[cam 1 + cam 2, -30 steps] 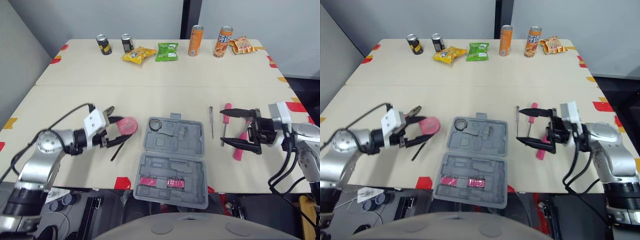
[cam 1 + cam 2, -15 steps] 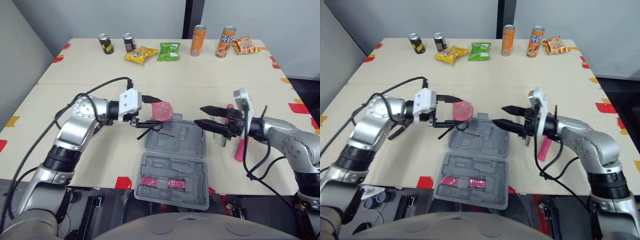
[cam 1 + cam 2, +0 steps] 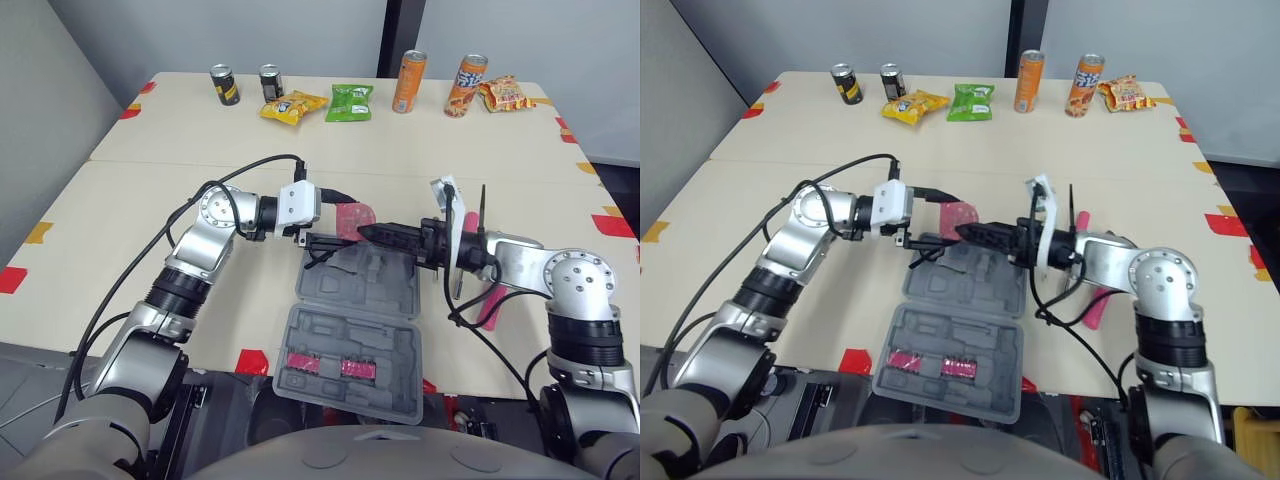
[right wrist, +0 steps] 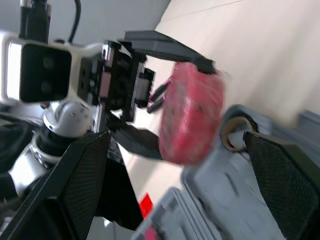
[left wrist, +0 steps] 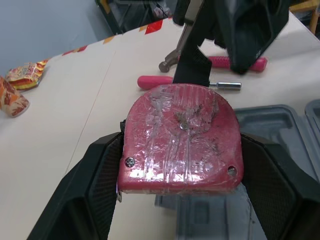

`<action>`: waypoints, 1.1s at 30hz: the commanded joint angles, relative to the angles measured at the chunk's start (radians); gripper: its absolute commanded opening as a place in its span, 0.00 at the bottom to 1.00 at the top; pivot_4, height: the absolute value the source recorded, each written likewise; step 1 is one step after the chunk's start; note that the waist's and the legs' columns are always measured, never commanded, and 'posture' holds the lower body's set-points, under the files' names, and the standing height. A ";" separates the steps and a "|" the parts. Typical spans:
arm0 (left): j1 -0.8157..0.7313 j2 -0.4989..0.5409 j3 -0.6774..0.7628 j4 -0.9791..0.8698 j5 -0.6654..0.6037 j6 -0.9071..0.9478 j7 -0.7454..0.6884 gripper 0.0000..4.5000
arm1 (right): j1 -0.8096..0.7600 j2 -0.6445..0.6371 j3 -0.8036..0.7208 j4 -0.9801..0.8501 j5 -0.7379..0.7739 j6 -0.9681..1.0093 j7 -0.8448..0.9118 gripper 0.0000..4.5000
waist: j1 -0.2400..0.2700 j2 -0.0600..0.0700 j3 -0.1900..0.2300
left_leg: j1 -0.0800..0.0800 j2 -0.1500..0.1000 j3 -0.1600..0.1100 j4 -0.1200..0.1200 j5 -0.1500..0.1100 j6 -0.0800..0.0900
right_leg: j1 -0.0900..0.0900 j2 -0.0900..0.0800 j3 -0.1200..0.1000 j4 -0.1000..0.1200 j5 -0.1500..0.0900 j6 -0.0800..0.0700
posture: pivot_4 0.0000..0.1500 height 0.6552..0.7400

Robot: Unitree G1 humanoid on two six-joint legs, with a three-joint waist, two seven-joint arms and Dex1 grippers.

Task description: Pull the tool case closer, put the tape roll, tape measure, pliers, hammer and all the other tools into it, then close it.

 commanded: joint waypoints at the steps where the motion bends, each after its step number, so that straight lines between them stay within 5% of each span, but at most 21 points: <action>1: -0.018 -0.009 -0.004 -0.002 0.007 -0.024 -0.003 0.67 | -0.027 0.020 -0.004 0.002 0.068 -0.006 -0.068 0.87 | 0.000 0.000 0.000 | 0.000 0.000 0.000 0.000 0.000 0.000 | 0.000 0.000 0.000 0.000 0.000 0.000 | 1.00 1.00; 11: -0.003 -0.007 0.008 -0.024 -0.018 0.006 -0.009 0.67 | -0.035 0.008 0.002 0.022 0.116 -0.016 -0.118 0.14 | 0.001 0.000 0.000 | -0.001 0.000 0.000 0.000 0.000 -0.002 | 0.000 0.000 0.000 0.000 0.000 0.000 | 1.00 1.00; 14: 0.013 0.006 0.025 -0.053 -0.061 0.050 -0.028 0.98 | -0.026 -0.011 -0.003 0.029 0.139 -0.015 -0.112 0.13 | 0.001 0.000 0.000 | -0.001 0.000 0.000 0.000 -0.001 -0.002 | 0.000 0.000 0.000 0.000 0.000 0.000 | 1.00 1.00; 15: 0.022 0.015 0.037 -0.062 -0.075 0.064 -0.030 1.00 | -0.022 -0.024 -0.009 0.032 0.145 -0.014 -0.104 0.13 | 0.001 0.000 0.000 | -0.001 0.000 0.000 0.000 -0.001 -0.002 | 0.000 0.000 0.000 0.000 0.000 0.000 | 1.00 1.00; 22: 0.115 0.118 0.140 -0.174 -0.226 0.192 -0.083 1.00 | 0.075 -0.169 -0.072 0.038 0.210 -0.009 -0.020 0.13 | 0.009 0.000 0.000 | -0.001 0.001 0.000 0.000 -0.001 -0.003 | 0.000 0.001 0.000 -0.001 0.000 0.000 | 1.00 1.00; 33: 0.385 0.395 0.301 -0.398 -0.430 0.292 -0.293 1.00 | 0.471 -0.404 -0.218 0.008 0.135 -0.004 0.226 0.13 | 0.025 0.000 0.000 | -0.001 0.002 0.000 -0.002 -0.002 -0.004 | 0.000 0.001 -0.001 -0.012 0.000 0.003 | 1.00 1.00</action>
